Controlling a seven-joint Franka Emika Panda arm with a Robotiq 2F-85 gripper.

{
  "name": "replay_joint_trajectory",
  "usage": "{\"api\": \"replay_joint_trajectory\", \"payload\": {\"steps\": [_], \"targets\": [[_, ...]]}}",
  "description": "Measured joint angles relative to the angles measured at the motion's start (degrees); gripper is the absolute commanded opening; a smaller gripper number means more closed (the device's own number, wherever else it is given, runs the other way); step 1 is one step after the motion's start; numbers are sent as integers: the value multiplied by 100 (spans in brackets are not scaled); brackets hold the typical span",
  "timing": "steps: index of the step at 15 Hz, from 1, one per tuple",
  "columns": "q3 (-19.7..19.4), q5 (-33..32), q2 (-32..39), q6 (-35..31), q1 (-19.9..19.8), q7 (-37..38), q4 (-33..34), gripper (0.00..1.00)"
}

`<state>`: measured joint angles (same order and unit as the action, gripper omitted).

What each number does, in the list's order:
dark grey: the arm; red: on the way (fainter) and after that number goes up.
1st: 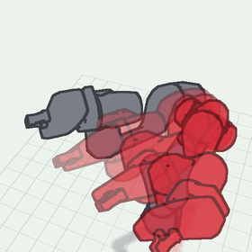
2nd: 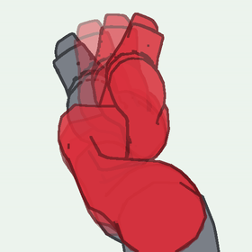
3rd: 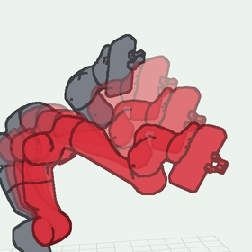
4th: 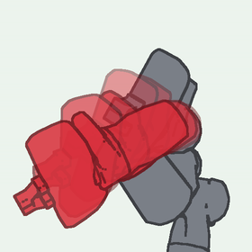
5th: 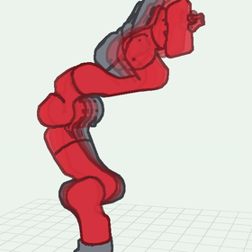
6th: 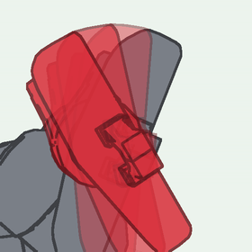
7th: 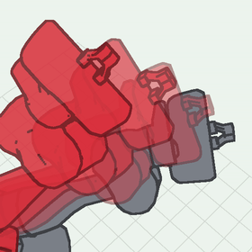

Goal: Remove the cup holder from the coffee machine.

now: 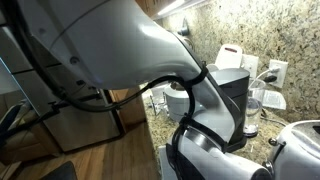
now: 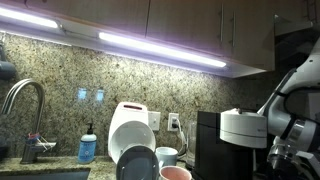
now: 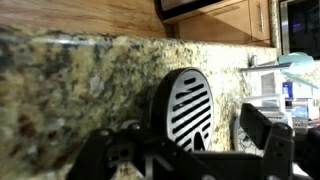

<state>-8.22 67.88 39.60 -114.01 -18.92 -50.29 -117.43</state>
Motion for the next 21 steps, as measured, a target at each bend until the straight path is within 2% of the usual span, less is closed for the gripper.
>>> {"api": "replay_joint_trajectory", "payload": {"steps": [5,6,14,21], "targets": [[-39,-7,11,-168,1,-20,-3,19],[-42,-7,13,-189,0,-28,-7,16],[-46,-7,-1,-210,10,-145,-26,15],[-48,-7,-188,-580,148,-371,-221,15]]}}
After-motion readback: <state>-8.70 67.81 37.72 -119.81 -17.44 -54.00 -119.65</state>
